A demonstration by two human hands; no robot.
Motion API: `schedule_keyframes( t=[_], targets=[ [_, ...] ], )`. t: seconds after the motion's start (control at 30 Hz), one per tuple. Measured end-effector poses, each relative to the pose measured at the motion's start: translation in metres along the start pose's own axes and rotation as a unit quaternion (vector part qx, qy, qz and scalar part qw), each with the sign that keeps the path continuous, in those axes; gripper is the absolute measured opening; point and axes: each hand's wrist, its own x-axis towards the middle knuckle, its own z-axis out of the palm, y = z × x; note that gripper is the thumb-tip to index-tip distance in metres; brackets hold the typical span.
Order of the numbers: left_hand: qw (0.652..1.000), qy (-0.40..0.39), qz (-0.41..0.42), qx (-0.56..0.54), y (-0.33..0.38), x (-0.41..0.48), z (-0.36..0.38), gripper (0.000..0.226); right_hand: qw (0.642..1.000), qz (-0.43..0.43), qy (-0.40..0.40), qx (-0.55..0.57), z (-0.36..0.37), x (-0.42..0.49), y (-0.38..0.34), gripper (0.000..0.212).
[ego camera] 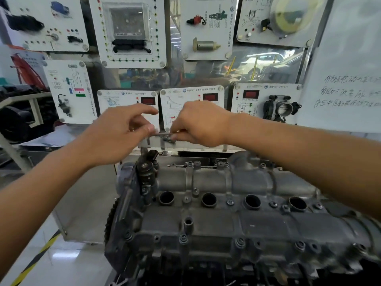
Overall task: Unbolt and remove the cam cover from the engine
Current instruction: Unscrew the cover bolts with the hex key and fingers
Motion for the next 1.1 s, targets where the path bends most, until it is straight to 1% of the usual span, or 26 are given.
schedule_keyframes(
  t=[0.1,0.2,0.27,0.47,0.67,0.83,0.9,0.97,1.03,1.1],
  targets=[
    [0.999,-0.047,0.026,0.002,0.020,0.000,0.006,0.015,0.998,0.012,-0.024,0.061,-0.011,-0.040,-0.014,0.031],
    [0.994,-0.094,0.057,0.000,0.040,-0.003,0.014,0.010,0.994,0.043,-0.037,0.096,-0.019,-0.072,-0.023,0.035],
    [0.992,-0.113,0.060,-0.016,0.052,-0.005,0.022,0.010,0.991,0.065,-0.032,0.113,-0.024,-0.090,-0.026,0.036],
    [0.980,-0.158,0.046,-0.113,0.097,0.000,0.062,0.013,0.983,0.127,-0.038,0.127,-0.043,-0.156,-0.022,0.036],
    [0.952,-0.195,0.057,-0.227,0.172,0.010,0.100,0.012,0.955,0.231,-0.035,0.182,-0.071,-0.245,-0.008,0.032],
    [0.922,-0.213,0.072,-0.316,0.247,0.011,0.143,0.010,0.933,0.324,-0.012,0.159,-0.096,-0.329,-0.005,0.028],
    [0.908,-0.227,0.091,-0.339,0.281,0.011,0.166,0.009,0.916,0.371,-0.016,0.148,-0.107,-0.371,-0.007,0.030],
    [0.893,-0.253,0.112,-0.354,0.320,0.007,0.194,0.008,0.892,0.427,-0.030,0.147,-0.116,-0.417,-0.011,0.029],
    [0.879,-0.288,0.148,-0.351,0.370,-0.003,0.232,0.006,0.853,0.501,-0.040,0.141,-0.122,-0.477,-0.020,0.021],
    [0.872,-0.314,0.196,-0.320,0.421,-0.023,0.272,0.008,0.813,0.566,-0.050,0.130,-0.123,-0.540,-0.033,0.011]
  ],
)
